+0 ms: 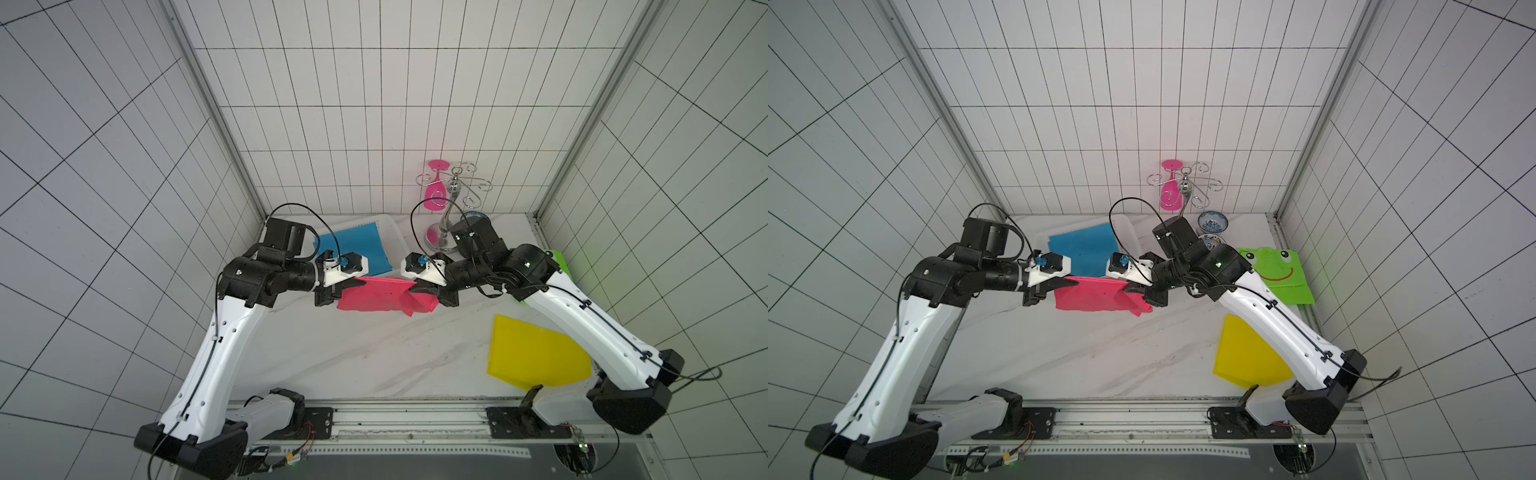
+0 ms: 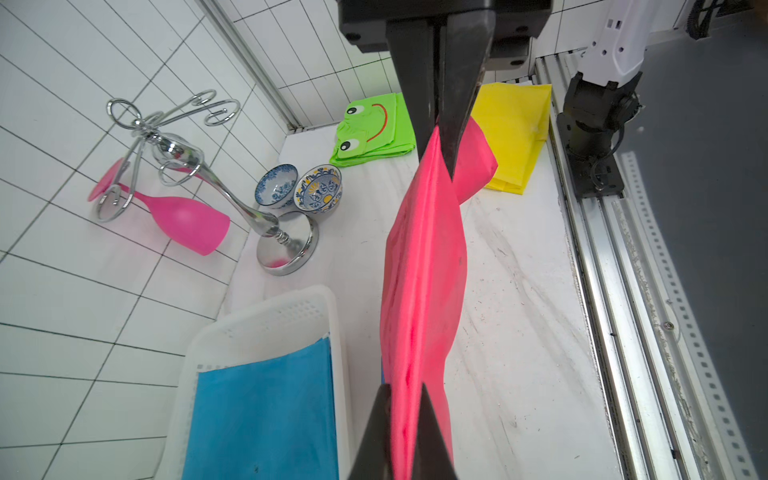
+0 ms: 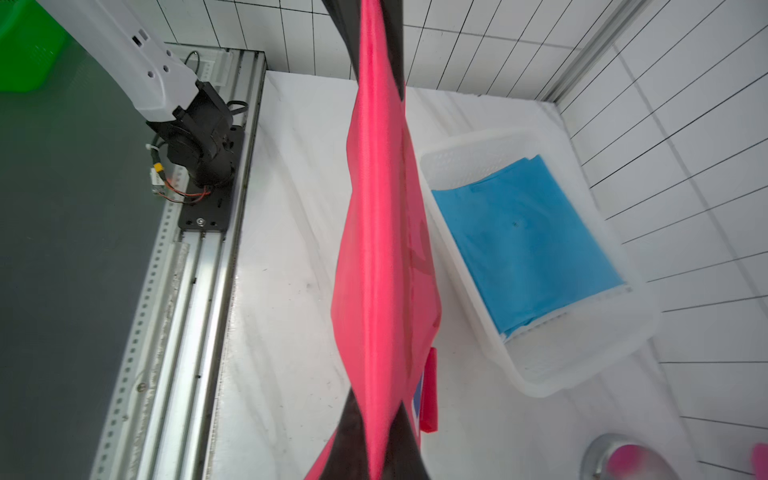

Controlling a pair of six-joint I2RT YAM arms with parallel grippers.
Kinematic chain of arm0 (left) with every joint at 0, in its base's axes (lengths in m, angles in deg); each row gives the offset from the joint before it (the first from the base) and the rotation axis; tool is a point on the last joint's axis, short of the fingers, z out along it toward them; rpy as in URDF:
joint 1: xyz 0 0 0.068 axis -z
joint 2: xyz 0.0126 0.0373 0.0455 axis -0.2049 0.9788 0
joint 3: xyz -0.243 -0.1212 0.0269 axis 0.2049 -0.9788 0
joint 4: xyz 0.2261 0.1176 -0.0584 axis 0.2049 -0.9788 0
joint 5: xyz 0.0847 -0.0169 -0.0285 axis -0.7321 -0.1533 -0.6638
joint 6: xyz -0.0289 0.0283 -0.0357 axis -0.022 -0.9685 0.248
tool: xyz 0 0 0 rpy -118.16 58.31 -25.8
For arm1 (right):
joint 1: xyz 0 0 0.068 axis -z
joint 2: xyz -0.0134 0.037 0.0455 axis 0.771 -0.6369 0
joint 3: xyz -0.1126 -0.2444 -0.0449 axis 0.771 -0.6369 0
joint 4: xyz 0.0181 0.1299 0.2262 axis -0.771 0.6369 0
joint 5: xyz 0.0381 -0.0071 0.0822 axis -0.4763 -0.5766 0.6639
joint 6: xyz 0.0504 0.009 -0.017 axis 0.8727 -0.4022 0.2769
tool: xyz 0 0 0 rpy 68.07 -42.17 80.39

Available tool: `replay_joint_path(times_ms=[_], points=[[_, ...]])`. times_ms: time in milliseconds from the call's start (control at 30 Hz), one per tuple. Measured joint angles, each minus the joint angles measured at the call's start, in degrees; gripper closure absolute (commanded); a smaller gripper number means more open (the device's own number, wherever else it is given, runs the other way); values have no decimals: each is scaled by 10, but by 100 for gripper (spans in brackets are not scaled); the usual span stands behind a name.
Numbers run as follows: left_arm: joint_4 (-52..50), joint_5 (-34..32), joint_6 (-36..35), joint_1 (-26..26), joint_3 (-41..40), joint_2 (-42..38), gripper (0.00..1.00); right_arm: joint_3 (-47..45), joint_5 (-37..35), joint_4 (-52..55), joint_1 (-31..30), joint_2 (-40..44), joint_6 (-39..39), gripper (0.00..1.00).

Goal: Put the folded raincoat in the basket
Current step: Pick up the raincoat from the center of the board, then place the raincoat in the basket.

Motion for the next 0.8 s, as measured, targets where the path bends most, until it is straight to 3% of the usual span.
replay_joint_path(times_ms=[300,600,800], points=[[63,-61,24,-75,74,76,100,107,-162,-96,-6,-120,-132,100],[291,-110,135,-131,109,173,100,281,-198,-275,47,-304,-180,100],[456,-159,156,-150,84,233,100,364,-208,-429,63,-434,-195,100]])
